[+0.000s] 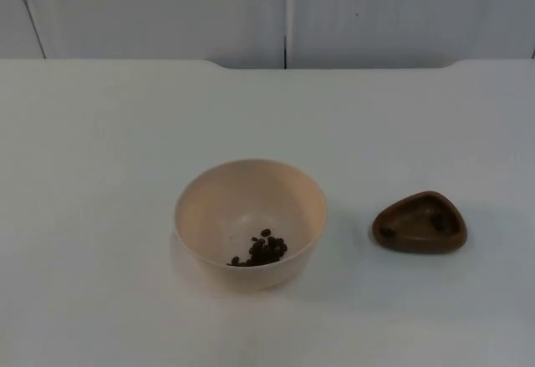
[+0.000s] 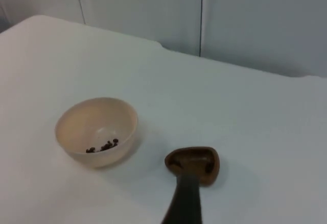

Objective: Pick up the bowl with the left hand and pour the coffee beans from the cup into the bowl with the right hand.

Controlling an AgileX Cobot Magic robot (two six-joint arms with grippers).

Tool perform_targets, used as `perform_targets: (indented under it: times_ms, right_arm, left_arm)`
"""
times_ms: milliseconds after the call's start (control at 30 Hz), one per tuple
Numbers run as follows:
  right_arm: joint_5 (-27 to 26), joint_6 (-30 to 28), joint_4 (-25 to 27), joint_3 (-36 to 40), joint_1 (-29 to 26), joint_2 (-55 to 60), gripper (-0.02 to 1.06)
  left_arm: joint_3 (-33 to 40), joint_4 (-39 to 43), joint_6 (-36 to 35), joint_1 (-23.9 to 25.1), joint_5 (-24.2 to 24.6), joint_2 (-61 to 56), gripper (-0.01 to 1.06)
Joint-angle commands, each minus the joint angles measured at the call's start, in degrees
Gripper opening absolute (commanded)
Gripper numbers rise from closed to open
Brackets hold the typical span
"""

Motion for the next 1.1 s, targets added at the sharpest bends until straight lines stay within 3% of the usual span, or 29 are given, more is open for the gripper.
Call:
perform_targets:
  times_ms: [0, 300, 633, 933, 1067]
  right_arm:
    - [0.5, -0.5, 0.2, 0.1, -0.1, -1.4, 0.66]
    - [2.5, -2.9, 0.2, 2.0, -0.1, -4.6, 0.66]
    - [2.5, -3.0, 0.0, 5.3, -0.1, -4.6, 0.66]
    - [2.5, -3.0, 0.0, 5.3, -0.1, -4.6, 0.66]
    - [4.4, -3.0, -0.2, 5.3, -0.1, -4.6, 0.66]
  left_arm:
    - [1.3, -0.7, 0.3, 0.0, 0.5, -2.5, 0.86]
    - [2.2, -0.3, 2.6, 0.0, 10.7, -14.7, 0.86]
    - [2.2, -0.3, 2.3, 0.0, 13.7, -22.7, 0.86]
    - [3.0, 1.0, 2.0, 0.0, 17.6, -23.1, 0.86]
    - [8.3, -0.3, 2.0, 0.0, 17.6, -23.1, 0.86]
